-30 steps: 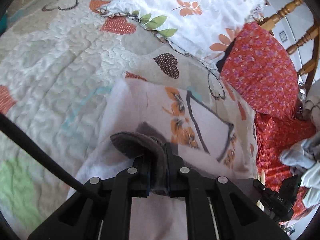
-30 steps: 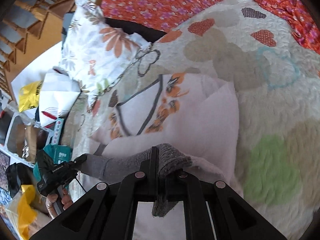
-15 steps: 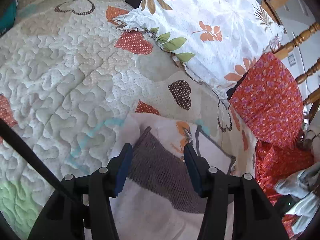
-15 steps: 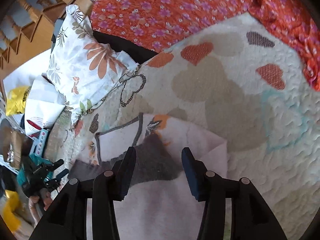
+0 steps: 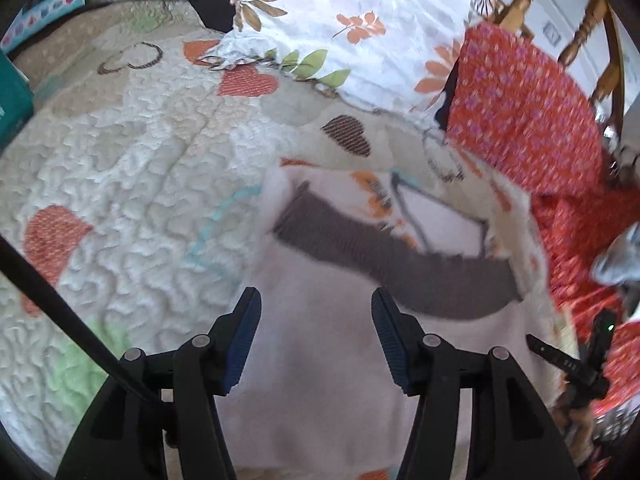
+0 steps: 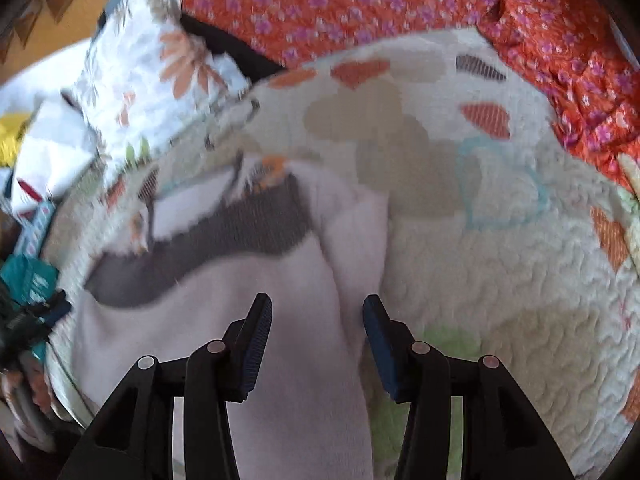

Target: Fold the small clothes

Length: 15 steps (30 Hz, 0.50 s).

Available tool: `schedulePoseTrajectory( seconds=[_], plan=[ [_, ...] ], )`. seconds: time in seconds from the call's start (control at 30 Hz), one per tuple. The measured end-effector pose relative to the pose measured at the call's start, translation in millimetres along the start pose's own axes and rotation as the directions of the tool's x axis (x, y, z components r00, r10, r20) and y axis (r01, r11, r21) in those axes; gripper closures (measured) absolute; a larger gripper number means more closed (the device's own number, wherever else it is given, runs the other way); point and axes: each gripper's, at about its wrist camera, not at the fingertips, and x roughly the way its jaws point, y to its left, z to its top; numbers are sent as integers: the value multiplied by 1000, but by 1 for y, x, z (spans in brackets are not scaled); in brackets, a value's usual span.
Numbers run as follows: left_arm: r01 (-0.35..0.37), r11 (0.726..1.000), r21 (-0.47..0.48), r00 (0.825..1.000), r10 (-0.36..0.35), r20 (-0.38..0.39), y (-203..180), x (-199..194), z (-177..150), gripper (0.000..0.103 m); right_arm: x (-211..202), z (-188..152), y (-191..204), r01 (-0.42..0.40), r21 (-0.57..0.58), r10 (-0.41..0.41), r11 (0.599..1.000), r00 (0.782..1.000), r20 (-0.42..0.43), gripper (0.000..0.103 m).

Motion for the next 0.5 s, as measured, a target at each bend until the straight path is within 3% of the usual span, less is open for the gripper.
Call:
schedulePoseTrajectory(
  seconds=[0.03,0.2,0.27,0.37,0.5],
  plan=[
    [-18,1000,9,1000,18,-1,1,0,-2,47,4,-5,-1,-21,4,21,1000,999,-32,80],
    [-184,978,98,978,192,-78,11,18,-18,45,-25,-5,-13,29,15,-30,999,1000,8,91],
    [-184,980,79,974,193,-119,18,28,-22,42,-19,-12,-22,74,33,-74,997,997,-24,91],
    [-199,976,87,973,207,-106,18,26,-23,41,-18,-11,-18,95,22,-95,995,995,-17,89],
    [-185,982,38,977,188,-100,25,21,-25,40,-27,-11,-31,23,113,-24,993,1000,7,76]
  ],
)
